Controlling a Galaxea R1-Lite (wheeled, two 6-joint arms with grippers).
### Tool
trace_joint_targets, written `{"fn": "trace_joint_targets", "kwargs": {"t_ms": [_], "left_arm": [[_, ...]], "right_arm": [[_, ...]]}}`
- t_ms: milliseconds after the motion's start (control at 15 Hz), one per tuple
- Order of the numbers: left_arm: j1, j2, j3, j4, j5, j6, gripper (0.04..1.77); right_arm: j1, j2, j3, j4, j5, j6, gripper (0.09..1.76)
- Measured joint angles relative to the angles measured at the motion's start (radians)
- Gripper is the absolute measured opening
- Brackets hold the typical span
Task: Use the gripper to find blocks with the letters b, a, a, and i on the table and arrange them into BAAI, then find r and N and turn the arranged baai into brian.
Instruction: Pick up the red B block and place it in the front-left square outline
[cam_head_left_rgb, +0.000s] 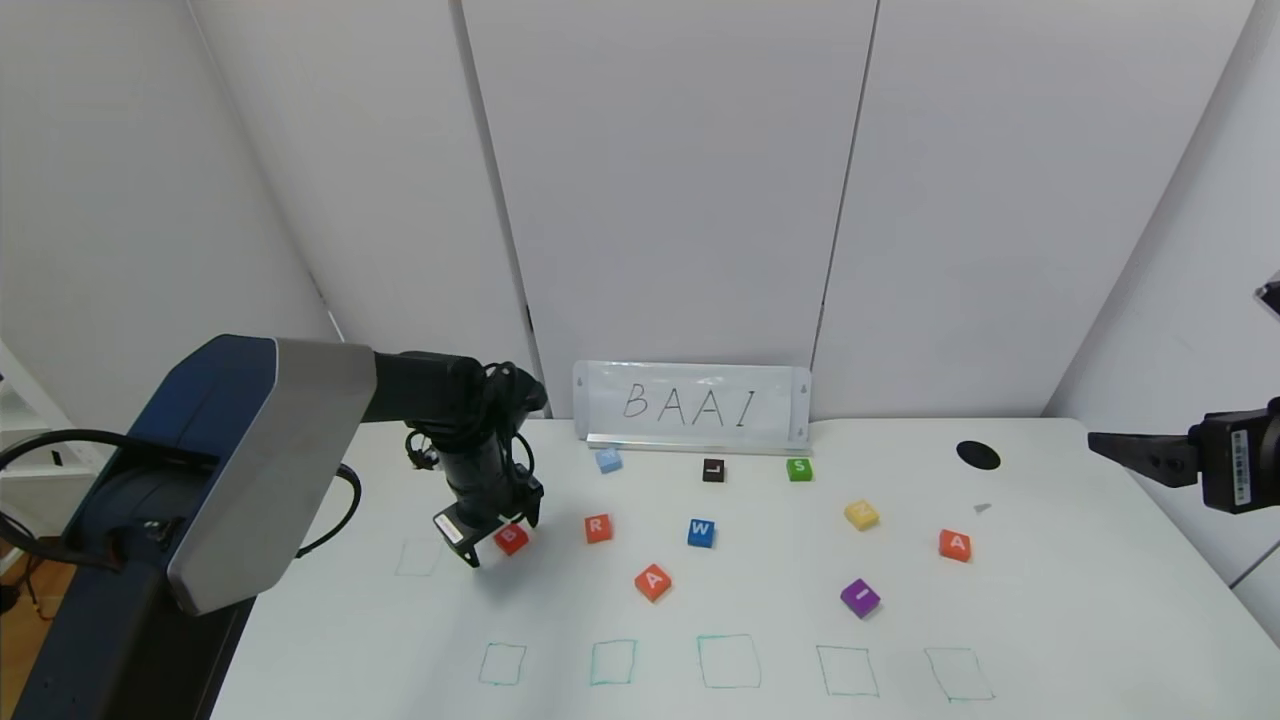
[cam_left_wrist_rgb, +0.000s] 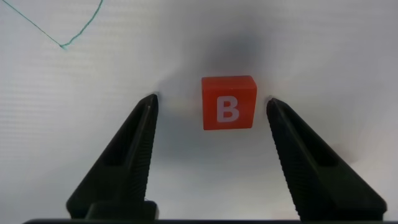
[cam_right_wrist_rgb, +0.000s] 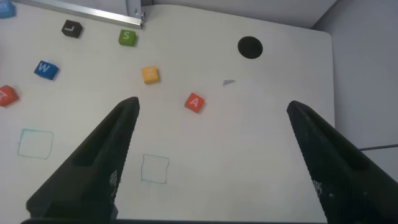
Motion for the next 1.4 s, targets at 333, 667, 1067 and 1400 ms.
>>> {"fn": "trace_joint_targets", "kwargs": {"t_ms": [333, 667, 1067, 1400], "left_arm": [[-0.007, 0.002, -0.004, 0.000, -0.001, 0.000, 0.49], [-0.008, 0.003, -0.006, 0.001, -0.001, 0.001, 0.50], [-0.008, -0.003, -0.005, 0.009, -0.008, 0.010, 0.50], [-0.029, -0.072, 0.045, 0.023, -0.015, 0.140, 0.50]], "right_arm": [[0.002, 0.000, 0.001, 0.001, 0.000, 0.000, 1.71], [0.003, 0.000, 0.003, 0.002, 0.000, 0.000, 1.71], [0.005, -0.003, 0.004, 0.001, 0.001, 0.000, 1.71], [0.007, -0.005, 0.005, 0.001, 0.001, 0.000, 1.71]]}}
